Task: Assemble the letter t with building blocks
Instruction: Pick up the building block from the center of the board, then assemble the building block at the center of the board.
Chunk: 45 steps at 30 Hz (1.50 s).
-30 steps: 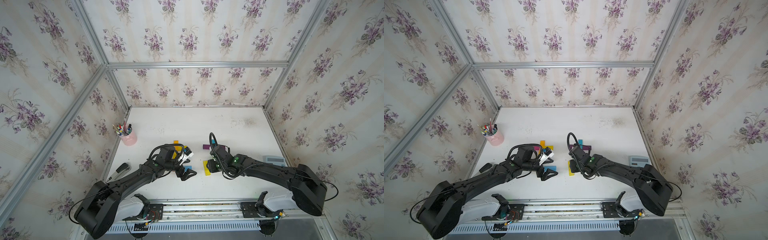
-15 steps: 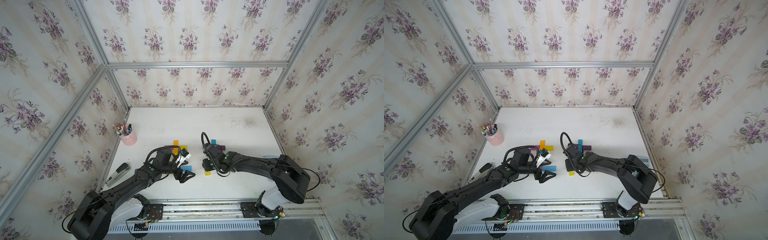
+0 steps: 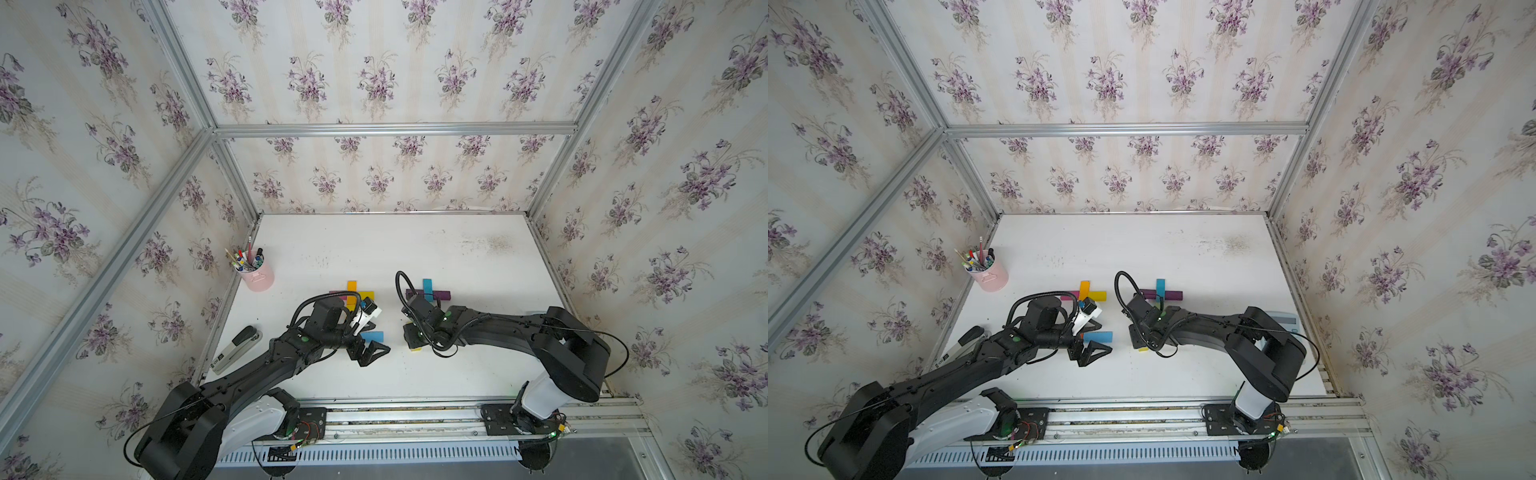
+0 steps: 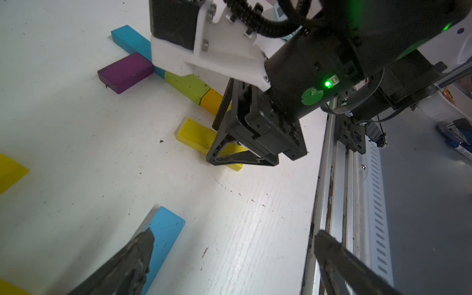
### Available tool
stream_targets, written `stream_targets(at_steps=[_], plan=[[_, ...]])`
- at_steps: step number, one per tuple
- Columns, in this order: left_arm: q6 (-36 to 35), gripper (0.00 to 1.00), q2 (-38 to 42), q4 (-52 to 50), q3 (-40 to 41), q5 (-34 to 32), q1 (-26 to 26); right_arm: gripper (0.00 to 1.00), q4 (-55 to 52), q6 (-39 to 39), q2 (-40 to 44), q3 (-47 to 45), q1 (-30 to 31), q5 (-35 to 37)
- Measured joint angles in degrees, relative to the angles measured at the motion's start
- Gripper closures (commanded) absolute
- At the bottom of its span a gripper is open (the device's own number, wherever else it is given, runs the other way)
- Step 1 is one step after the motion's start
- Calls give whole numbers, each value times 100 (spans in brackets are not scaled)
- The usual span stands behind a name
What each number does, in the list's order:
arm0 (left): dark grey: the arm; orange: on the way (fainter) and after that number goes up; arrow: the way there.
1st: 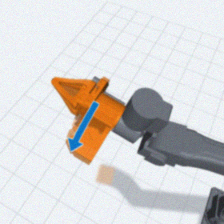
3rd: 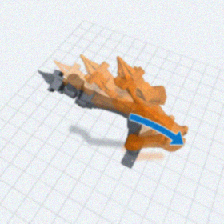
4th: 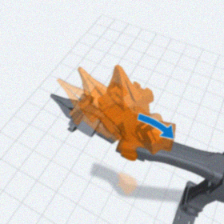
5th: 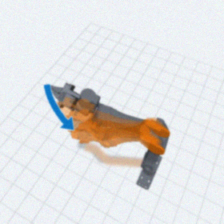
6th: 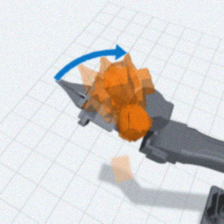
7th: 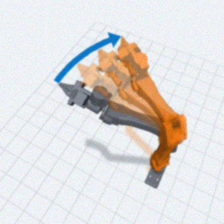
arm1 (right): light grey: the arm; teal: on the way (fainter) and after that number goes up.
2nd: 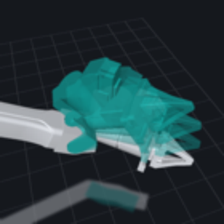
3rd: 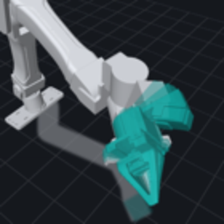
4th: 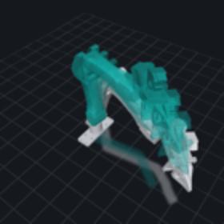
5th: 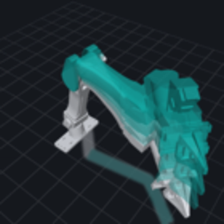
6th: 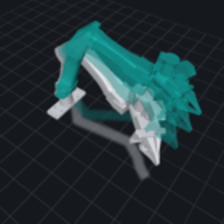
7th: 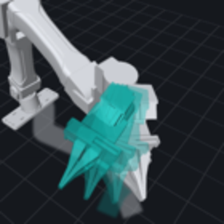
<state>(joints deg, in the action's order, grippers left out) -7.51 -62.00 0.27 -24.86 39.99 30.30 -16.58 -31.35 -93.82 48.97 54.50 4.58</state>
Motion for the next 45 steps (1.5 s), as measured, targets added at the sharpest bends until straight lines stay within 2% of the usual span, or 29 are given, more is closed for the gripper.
stream_targets(at_steps=[14,19,21,22,30,35,41,45], plan=[[-2,0,81,2,48,0,0,59,-42,-37,-358,260,144,358],[-2,0,85,2,59,0,0,73,-13,-85,-439,299,168,505],[-2,0,81,2,59,0,0,84,0,-125,-448,299,168,529],[-2,0,81,2,59,0,0,85,4,-125,-448,302,168,540],[-2,0,142,7,87,-11,0,87,-55,-66,-435,400,166,426],[-2,0,192,11,96,-13,0,86,-203,229,-31,459,157,444],[-26,0,188,13,76,-4,0,83,-330,1169,702,374,22,756],[-114,0,52,22,-109,7,0,83,-538,1845,1276,271,-396,852]])
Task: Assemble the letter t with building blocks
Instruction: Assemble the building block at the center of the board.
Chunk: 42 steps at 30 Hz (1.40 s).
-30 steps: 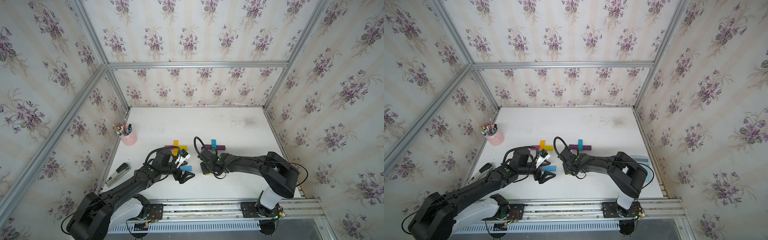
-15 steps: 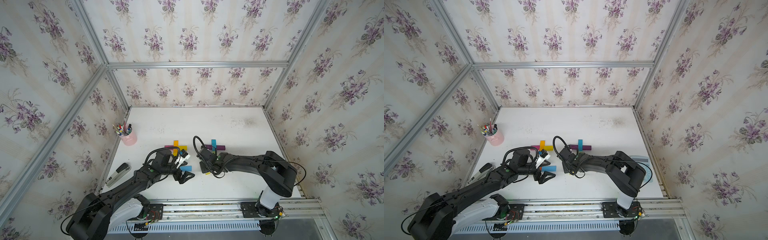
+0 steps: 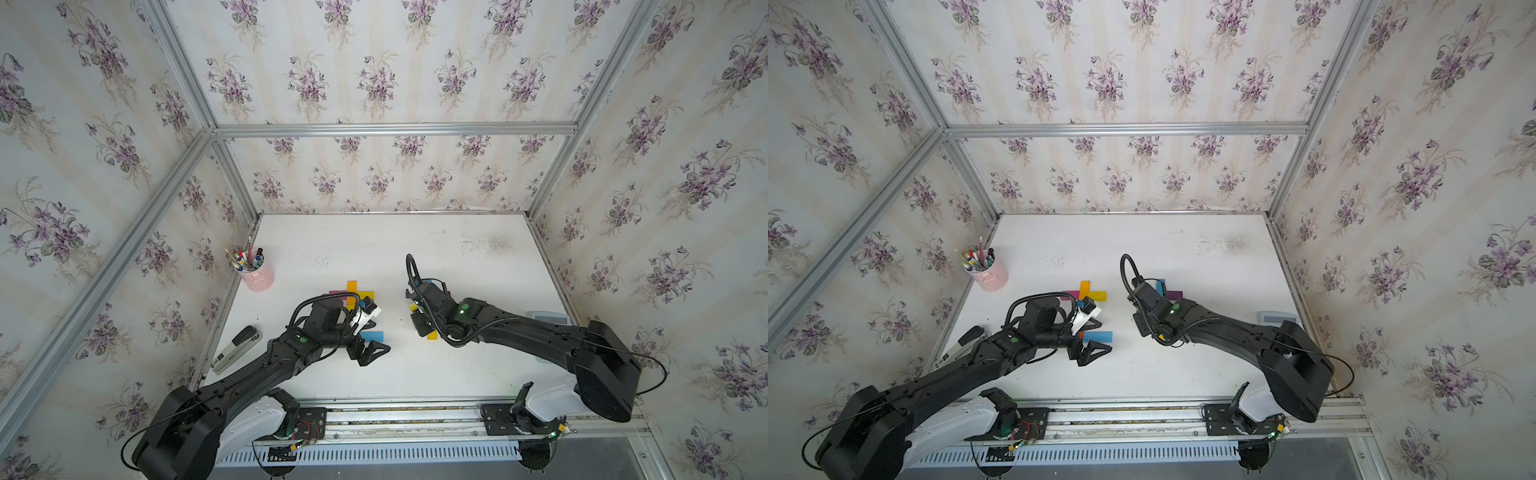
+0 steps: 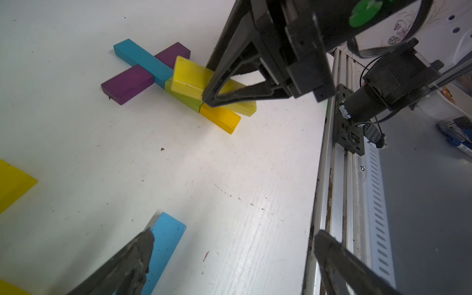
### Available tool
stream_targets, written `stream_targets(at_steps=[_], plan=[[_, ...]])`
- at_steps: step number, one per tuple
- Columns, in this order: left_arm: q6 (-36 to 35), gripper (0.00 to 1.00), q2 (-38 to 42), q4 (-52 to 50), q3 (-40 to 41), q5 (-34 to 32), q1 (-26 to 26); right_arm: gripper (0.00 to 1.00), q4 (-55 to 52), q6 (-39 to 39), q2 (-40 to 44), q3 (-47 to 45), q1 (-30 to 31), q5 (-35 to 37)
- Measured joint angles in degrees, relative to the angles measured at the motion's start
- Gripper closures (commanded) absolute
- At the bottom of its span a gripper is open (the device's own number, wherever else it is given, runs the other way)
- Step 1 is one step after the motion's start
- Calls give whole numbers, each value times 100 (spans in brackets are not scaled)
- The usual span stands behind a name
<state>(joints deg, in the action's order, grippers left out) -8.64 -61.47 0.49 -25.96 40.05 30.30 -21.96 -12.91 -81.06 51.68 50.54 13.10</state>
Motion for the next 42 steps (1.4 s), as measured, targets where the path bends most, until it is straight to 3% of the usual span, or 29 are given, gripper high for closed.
stream_targets(at_steps=[5,12,15,18,23,31,42], plan=[[-155,0,-295,15,-291,48,0,83,-33,1117,1141,-326,-693,-361],[-256,0,-732,188,-621,264,0,81,-7,3449,3377,-1550,-846,-968],[-302,0,-951,232,-750,372,0,81,-177,4175,3862,-1495,-1497,-1401],[-365,0,-1187,240,-907,479,0,81,-393,4715,3770,-1250,-2271,-1738],[-476,0,-1388,232,-1108,592,0,86,-1257,5821,2579,-977,-2608,-2446],[-730,0,-1556,155,-1193,640,0,88,-1762,6994,2339,-1331,-2623,-2861],[-885,0,-1766,44,-1202,619,0,87,-1165,7510,2068,-1829,-2507,-2570]])
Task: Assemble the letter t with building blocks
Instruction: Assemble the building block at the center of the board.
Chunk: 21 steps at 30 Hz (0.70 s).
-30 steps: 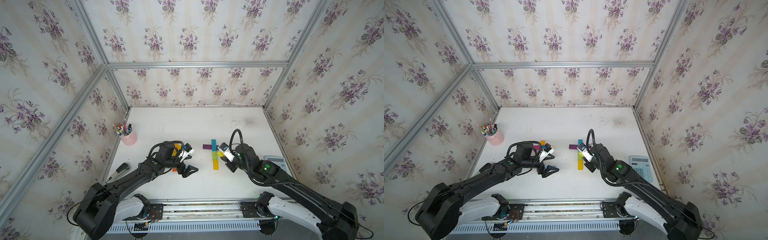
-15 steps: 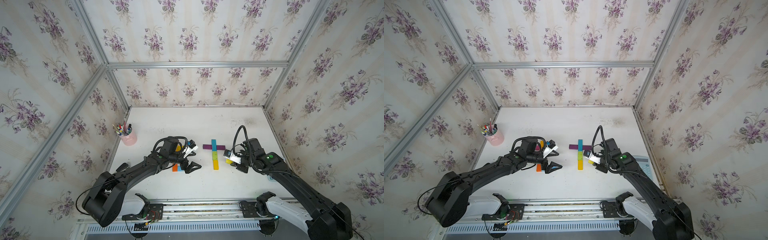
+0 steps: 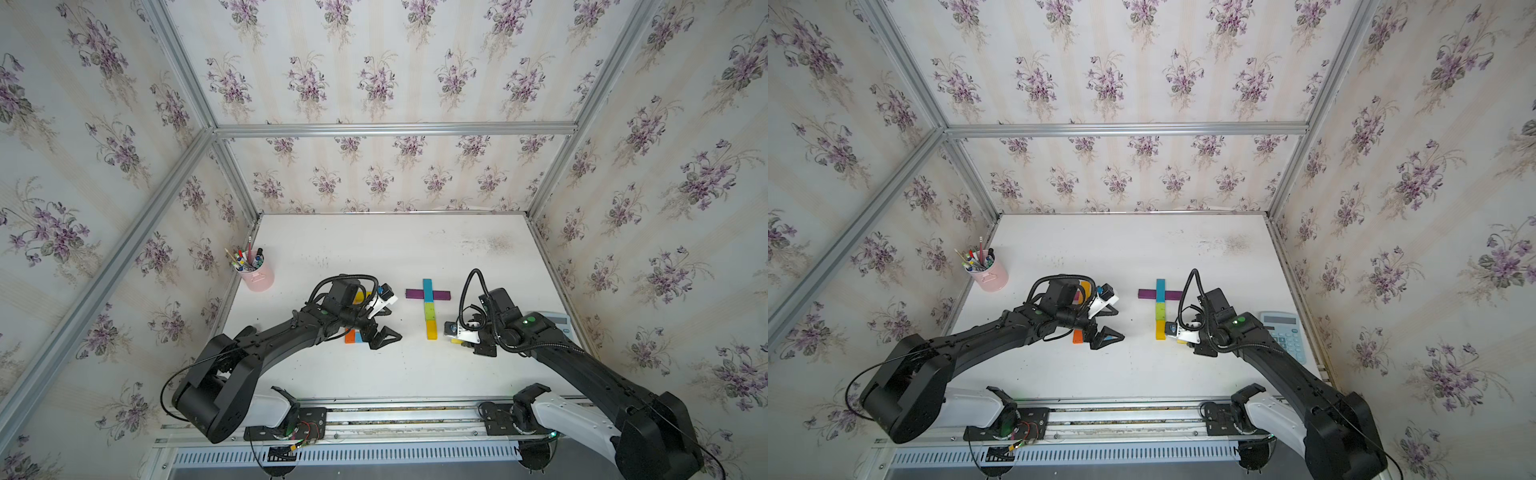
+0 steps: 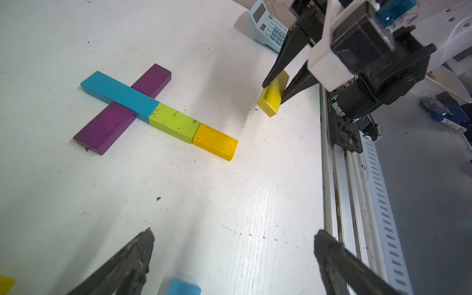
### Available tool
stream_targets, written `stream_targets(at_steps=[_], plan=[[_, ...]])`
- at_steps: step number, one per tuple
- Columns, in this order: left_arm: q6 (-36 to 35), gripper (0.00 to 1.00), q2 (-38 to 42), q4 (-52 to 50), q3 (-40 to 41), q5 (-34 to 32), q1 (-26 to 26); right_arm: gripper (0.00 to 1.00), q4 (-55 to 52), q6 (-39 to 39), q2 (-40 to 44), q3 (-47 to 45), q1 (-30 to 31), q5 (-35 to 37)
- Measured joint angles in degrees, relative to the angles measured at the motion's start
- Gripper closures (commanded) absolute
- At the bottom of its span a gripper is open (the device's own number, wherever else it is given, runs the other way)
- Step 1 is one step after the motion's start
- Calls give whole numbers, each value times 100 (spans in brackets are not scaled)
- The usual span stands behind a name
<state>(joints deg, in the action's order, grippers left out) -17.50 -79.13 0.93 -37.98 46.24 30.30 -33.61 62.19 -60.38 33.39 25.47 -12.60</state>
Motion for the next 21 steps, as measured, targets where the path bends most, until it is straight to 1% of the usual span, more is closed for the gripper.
stream_targets(at_steps=[3,8,21], plan=[[-11,0,-22,0,2,-2,0,87,162,103,-363,26,-2,118],[-44,0,-74,-26,-2,-11,0,89,212,201,-1073,404,-4,125],[-61,0,-98,-50,0,-46,-13,88,529,339,-1652,422,2,-173]])
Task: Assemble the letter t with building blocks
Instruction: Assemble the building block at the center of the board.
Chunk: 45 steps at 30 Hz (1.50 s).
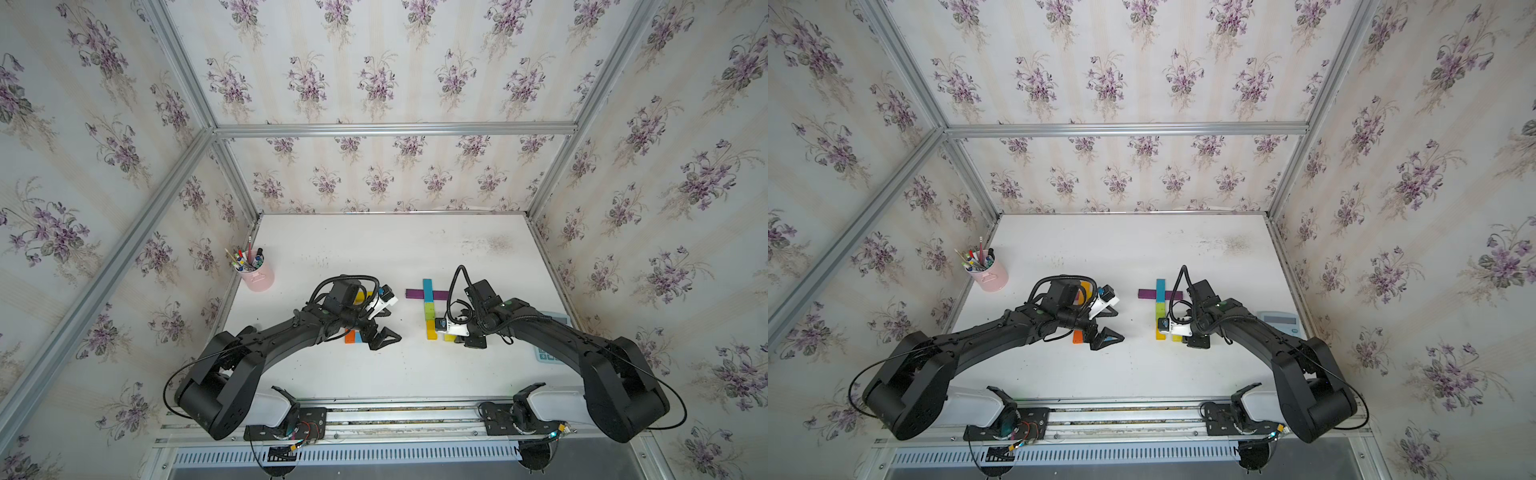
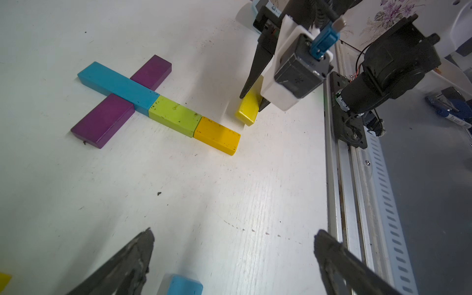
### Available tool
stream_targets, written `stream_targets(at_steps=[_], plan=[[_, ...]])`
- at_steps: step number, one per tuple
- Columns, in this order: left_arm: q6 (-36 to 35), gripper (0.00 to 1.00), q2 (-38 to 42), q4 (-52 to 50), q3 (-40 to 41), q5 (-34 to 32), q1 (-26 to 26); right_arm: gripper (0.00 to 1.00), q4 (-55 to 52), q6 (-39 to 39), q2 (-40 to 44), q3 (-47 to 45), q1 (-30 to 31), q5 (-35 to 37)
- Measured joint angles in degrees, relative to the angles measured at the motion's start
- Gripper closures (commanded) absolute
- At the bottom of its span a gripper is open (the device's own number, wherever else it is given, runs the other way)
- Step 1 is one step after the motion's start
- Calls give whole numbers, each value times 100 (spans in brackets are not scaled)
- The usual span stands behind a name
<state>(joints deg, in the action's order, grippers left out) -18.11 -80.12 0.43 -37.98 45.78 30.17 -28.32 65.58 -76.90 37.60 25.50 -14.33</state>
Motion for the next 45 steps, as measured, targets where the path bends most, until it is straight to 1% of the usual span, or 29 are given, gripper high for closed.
stream_targets(at_steps=[7,21,34,45], plan=[[0,0,-2,-17,0,-2,-4,88,61,13,-289,105,0,-94],[-20,0,-13,-28,0,-2,-4,87,122,15,-586,234,37,-179],[-46,0,-15,-57,0,-2,-11,86,149,-7,-719,282,42,-197],[-81,0,-28,-66,-11,2,-11,82,190,-63,-874,352,42,-284]])
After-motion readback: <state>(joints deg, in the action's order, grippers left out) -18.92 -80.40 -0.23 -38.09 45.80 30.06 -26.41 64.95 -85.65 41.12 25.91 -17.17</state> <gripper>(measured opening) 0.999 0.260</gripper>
